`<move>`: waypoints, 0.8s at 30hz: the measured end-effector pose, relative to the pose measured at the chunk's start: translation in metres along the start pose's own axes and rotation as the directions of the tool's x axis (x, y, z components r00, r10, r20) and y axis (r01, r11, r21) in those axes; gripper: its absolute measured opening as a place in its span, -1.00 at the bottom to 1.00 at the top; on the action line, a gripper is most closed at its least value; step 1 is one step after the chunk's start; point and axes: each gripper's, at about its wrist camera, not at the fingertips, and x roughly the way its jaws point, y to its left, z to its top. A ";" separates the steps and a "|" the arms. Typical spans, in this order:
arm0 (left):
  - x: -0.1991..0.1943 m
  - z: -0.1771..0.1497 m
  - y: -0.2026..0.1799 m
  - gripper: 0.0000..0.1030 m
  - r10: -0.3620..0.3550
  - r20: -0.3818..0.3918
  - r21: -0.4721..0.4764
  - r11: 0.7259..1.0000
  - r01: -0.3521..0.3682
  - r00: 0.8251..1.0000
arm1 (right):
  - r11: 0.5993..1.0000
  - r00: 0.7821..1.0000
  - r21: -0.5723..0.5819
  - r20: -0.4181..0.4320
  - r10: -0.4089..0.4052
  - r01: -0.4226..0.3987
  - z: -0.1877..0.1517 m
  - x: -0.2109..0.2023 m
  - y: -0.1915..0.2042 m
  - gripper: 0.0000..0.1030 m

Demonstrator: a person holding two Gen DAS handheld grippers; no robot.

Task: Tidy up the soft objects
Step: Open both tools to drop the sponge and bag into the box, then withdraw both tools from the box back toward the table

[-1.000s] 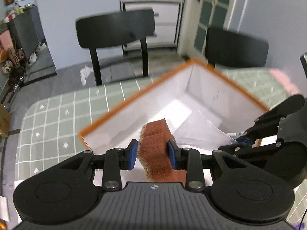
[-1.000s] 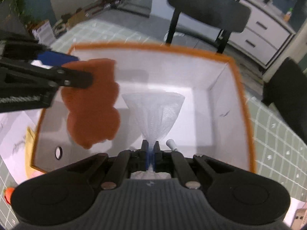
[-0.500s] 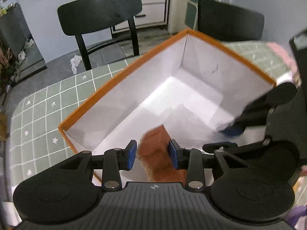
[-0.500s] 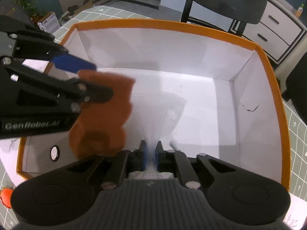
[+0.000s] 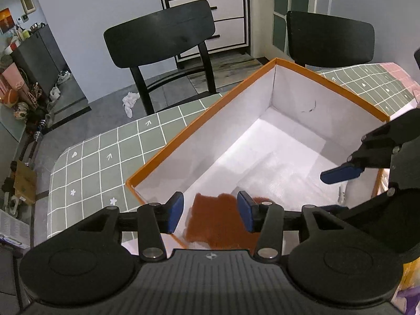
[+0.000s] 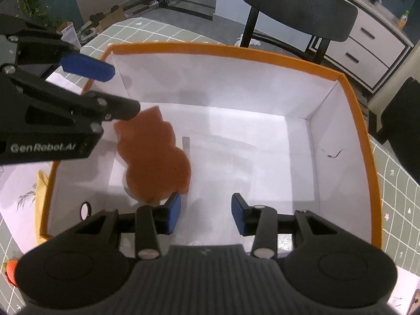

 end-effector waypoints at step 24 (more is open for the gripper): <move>-0.104 -0.048 0.005 0.17 -0.015 0.090 -0.037 0.999 0.018 0.996 | 0.997 0.993 -0.070 0.114 -0.010 0.018 -0.036 -0.124 0.069 -0.18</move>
